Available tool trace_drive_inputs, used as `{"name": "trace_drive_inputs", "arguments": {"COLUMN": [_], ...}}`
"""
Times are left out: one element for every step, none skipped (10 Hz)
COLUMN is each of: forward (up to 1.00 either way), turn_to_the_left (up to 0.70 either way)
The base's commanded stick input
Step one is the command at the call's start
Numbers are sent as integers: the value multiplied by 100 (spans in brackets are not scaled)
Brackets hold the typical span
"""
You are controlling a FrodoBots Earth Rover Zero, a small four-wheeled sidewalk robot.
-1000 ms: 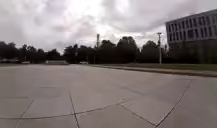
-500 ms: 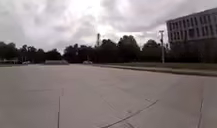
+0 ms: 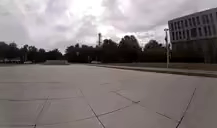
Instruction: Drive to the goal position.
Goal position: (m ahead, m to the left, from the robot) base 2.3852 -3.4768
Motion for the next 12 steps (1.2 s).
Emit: {"name": "trace_drive_inputs", "arguments": {"forward": [100, 100, 100, 100, 100, 100, 100, 100, 100, 100, 100, 100], "turn_to_the_left": [0, 0, 0, 5, 18, 30, 40, 40, 40, 40, 40, 40]}}
